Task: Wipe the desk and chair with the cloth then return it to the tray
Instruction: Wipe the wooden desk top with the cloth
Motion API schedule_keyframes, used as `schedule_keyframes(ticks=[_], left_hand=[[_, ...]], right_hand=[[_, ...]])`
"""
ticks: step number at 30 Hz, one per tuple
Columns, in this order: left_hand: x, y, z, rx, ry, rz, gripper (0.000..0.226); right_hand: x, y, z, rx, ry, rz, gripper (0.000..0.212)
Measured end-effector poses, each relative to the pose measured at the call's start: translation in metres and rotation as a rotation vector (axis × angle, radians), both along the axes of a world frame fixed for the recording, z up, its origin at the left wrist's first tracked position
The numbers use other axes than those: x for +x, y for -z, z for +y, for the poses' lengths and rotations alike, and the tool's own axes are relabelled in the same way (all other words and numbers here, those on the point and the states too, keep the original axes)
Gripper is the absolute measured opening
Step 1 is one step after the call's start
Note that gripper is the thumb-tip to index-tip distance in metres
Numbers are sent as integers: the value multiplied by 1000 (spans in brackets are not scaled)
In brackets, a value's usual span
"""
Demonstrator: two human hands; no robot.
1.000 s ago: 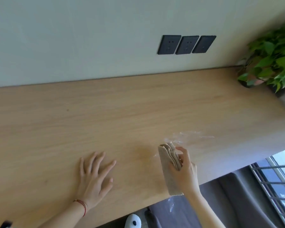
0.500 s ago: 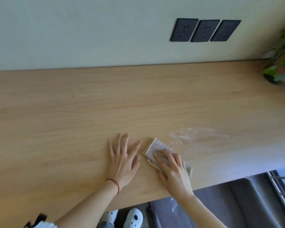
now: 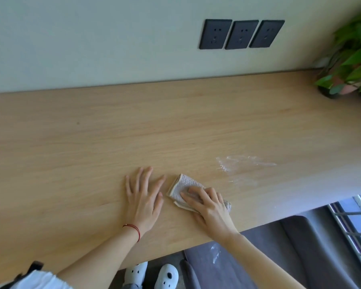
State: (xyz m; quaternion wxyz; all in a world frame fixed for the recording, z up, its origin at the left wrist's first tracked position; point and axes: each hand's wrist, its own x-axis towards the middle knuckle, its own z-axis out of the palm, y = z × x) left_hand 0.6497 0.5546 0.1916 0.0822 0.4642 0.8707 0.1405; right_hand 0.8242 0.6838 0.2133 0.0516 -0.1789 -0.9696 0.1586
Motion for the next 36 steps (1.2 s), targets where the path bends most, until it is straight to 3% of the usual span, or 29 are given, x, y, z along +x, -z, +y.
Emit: schedule_keyframes(ticks=[3,8,10,13,16,18,21,25,27,30,36], left_hand=[[0,-1,4,6,-3,6,46],[1,4,6,-22,2,42,44],[0,6,5,-30,1,45,43],[0,4,3,-45,-12,41,41],[1,2,1,-55,-7,54,38],[1,0,1,-36,-13,39,41],[3,-5,4,-22,-25,18,47],[6,-7,6,-38,-23,22,47],[6,-6,6,-46,-25,33,46],[4,-2,6,-54,-24,39,45],[7,-10,5,-99,-26,35,51]], right_hand=[[30,-3,36,36,72,-19,52],[-21,2,102,-8,713,17,37],[-63,4,90,22,693,9,39],[-98,3,37,11,348,26,43],[-67,-4,-4,-7,87,5,45],[-20,-6,-2,32,129,-16,56],[51,-5,31,100,381,-23,70],[102,-3,111,39,935,20,55],[93,3,147,16,1099,52,48],[51,14,165,63,1094,42,41],[-15,10,120,44,780,30,39]])
